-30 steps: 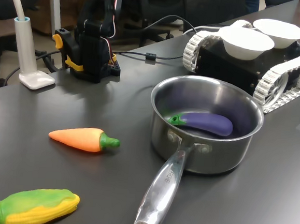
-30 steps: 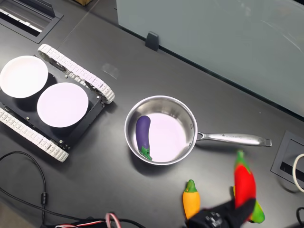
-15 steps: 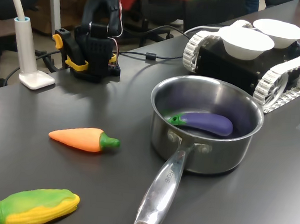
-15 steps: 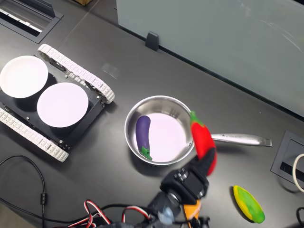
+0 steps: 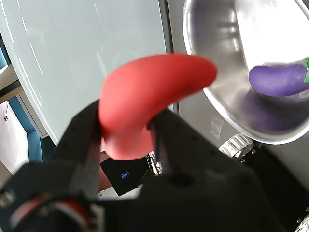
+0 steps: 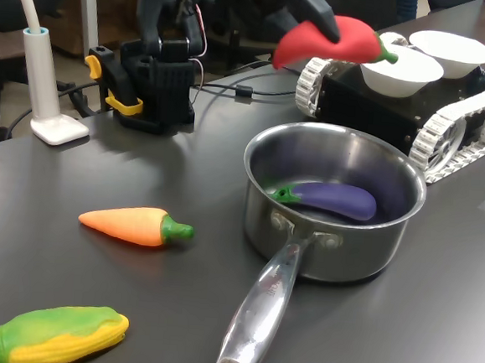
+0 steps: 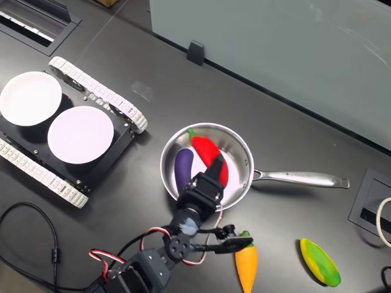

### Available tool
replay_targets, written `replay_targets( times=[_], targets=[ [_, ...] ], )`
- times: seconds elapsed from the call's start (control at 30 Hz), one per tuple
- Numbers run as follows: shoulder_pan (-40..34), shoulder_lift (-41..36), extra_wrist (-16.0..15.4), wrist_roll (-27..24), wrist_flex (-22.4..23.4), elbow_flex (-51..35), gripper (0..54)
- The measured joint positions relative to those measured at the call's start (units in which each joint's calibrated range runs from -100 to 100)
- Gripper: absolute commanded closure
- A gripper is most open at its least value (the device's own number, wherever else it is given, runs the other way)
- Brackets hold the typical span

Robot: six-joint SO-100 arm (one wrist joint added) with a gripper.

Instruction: Pick up the chilli and place them in the pan

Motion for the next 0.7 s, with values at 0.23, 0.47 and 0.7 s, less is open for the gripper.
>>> replay_targets(
  times=[0.23,0.47,0.7],
  targets=[
    [-5.94,-0.84,3.31,0.34,-2.72,4.43,53.6],
    [-9.9,-0.51,5.23,0.34,-5.69,8.42,52.4],
    [-12.65,3.11,5.23,1.07,-6.63,8.69,53.6]
  ],
)
